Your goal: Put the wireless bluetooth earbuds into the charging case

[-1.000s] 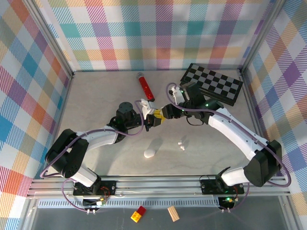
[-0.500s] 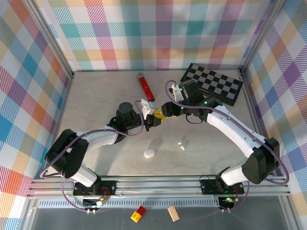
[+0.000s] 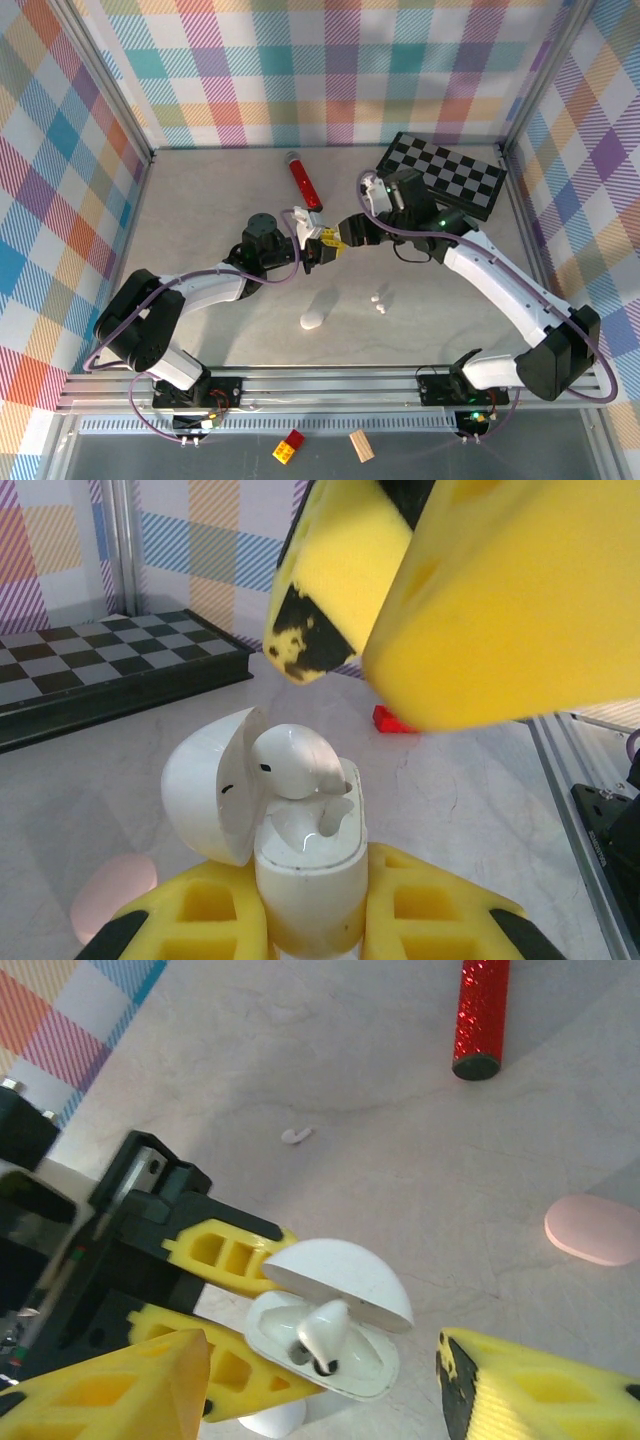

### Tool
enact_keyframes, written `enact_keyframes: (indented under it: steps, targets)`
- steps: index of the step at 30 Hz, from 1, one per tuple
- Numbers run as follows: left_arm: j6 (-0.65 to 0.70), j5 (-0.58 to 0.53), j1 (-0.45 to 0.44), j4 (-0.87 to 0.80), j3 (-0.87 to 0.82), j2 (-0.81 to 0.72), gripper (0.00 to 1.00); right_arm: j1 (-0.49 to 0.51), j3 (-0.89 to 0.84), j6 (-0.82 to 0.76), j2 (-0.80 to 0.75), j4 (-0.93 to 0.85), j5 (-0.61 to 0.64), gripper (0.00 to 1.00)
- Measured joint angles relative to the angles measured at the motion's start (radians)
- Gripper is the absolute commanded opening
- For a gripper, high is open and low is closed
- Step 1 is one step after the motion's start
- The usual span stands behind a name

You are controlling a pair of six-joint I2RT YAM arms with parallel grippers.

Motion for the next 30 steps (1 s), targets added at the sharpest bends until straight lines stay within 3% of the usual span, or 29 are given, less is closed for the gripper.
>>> enact_keyframes:
  steps: [22, 30]
  targets:
    - [0.002, 0.000, 0.000, -0.005, 0.000, 0.000, 0.08, -0.013, -0.008, 0.008, 0.062, 0.006, 0.029, 0.59]
    - [0.007, -0.019, 0.018, 0.036, -0.032, -0.012, 0.07, -0.029, -0.088, 0.017, -0.079, 0.082, 0.016, 0.62]
